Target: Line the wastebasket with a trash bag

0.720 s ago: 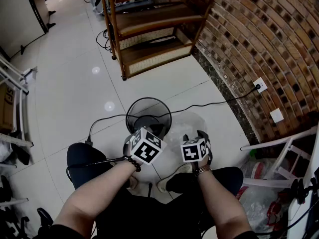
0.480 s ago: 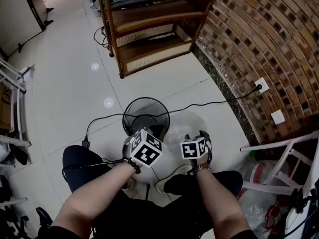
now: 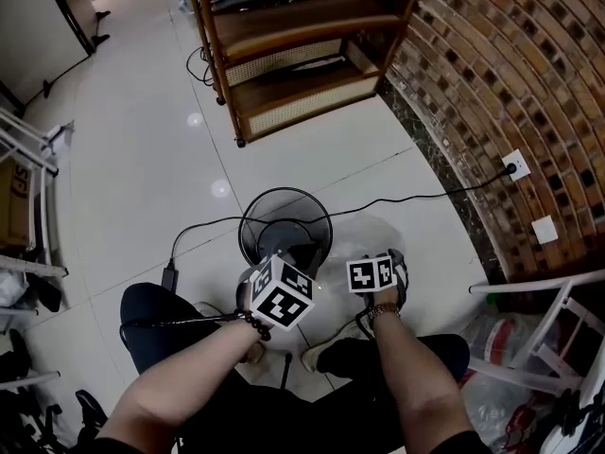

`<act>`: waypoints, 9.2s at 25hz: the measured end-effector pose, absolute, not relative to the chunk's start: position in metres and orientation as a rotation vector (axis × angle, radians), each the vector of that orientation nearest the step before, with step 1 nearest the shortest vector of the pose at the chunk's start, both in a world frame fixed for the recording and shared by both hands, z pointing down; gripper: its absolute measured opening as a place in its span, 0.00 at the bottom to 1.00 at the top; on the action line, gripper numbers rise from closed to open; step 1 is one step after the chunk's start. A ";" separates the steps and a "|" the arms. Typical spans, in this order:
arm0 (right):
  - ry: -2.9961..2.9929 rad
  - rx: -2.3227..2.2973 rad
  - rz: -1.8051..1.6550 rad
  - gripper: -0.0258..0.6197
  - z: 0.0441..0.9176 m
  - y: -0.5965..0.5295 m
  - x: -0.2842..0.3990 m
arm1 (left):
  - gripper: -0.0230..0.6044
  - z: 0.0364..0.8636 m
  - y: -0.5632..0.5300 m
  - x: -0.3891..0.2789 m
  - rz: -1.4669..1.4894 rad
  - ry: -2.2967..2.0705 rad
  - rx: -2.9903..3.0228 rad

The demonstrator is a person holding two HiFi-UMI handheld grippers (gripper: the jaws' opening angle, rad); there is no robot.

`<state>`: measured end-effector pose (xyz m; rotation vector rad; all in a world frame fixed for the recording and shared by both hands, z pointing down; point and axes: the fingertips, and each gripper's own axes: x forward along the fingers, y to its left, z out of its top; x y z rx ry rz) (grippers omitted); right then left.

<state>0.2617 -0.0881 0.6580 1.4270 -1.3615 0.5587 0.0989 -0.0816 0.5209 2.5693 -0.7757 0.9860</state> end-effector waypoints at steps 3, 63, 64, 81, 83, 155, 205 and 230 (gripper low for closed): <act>-1.309 1.449 0.543 0.19 0.656 -0.088 0.275 | 0.04 0.522 -0.083 0.097 0.994 -0.784 2.563; -1.910 1.524 0.452 0.04 0.272 -0.131 0.161 | 0.21 0.517 -0.050 0.032 0.195 -0.933 1.850; -1.915 1.521 0.455 0.04 0.273 -0.131 0.160 | 0.13 0.513 -0.054 0.024 0.184 -0.959 1.855; -1.996 1.437 0.668 0.04 0.307 -0.118 0.145 | 0.04 0.418 -0.075 -0.076 0.148 -1.033 2.013; -2.002 1.420 0.710 0.04 0.318 -0.115 0.143 | 0.04 0.410 -0.074 -0.083 0.192 -1.021 2.025; -1.763 1.323 1.067 0.27 0.598 -0.161 0.162 | 0.35 0.584 -0.176 -0.080 0.961 -0.919 1.858; -2.068 1.059 0.548 0.23 0.551 -0.176 0.061 | 0.07 0.514 -0.169 -0.010 1.170 -0.855 2.552; -1.879 0.819 0.678 0.04 0.677 -0.170 0.004 | 0.04 0.542 -0.193 -0.041 1.224 -0.802 2.528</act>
